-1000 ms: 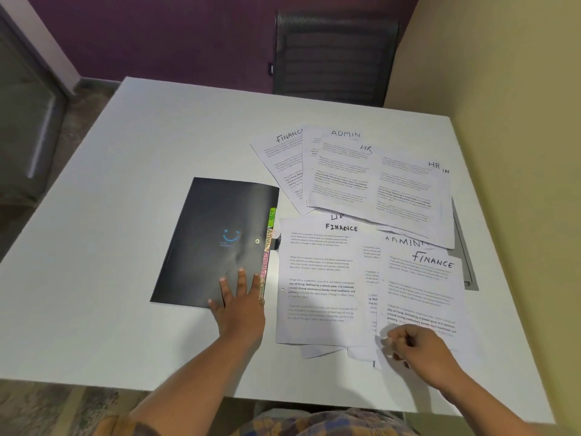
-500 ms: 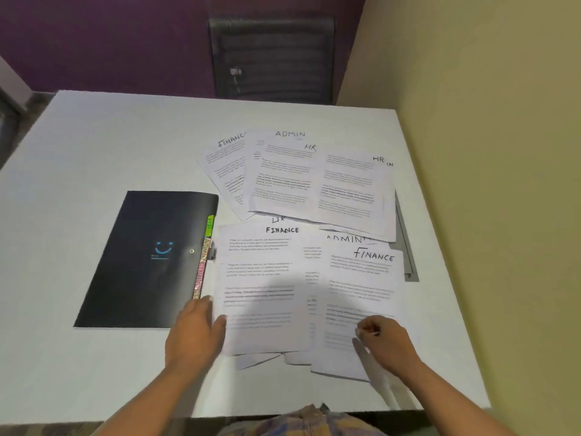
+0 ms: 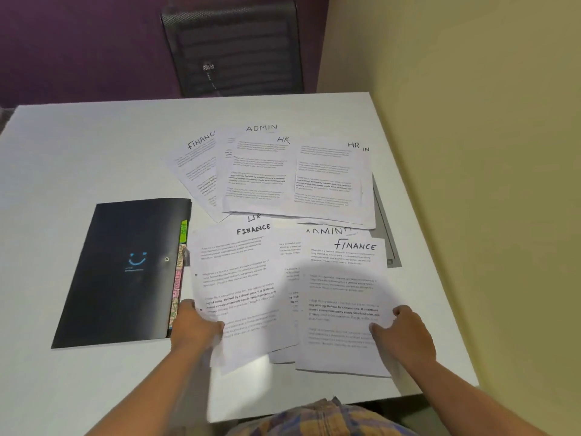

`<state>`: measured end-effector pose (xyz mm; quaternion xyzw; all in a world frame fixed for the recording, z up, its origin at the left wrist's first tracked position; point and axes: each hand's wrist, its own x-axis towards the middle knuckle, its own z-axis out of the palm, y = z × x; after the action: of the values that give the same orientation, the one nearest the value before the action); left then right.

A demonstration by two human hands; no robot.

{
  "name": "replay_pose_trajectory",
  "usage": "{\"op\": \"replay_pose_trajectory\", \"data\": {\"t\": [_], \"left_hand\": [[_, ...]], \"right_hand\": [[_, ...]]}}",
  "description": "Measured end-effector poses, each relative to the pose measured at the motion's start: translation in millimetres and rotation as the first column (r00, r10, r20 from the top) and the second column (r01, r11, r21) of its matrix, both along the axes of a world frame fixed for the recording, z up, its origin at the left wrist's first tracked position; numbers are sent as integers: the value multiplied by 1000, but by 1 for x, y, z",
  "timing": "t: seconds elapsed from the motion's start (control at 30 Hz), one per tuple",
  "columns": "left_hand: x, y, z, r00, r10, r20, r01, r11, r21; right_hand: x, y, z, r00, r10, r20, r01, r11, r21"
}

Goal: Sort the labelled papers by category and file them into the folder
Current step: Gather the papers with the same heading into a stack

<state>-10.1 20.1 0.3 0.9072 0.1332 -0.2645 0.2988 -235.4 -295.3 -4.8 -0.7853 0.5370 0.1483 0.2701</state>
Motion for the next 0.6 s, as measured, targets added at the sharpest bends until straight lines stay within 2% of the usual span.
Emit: {"op": "replay_pose_trajectory", "data": {"t": [0.17,0.3,0.43,0.6], "left_hand": [[-1,5,-3,1000,-4,17,6,996,-87],[-8,8,7,995,13,100,2,988,-152],[-14,14,16,998,32,61,-13,955,-295],[-19,14,25,992,114,48,-83,903,-421]], "right_hand": [[-2,-6,-9,999,-37,-4,37,997,71],[-5,-9,-9,986,-67,152,52,994,98],[-10,-11,11,924,-183,336,130,976,175],[-5,-12,43,777,-426,464,224,875,429]]}}
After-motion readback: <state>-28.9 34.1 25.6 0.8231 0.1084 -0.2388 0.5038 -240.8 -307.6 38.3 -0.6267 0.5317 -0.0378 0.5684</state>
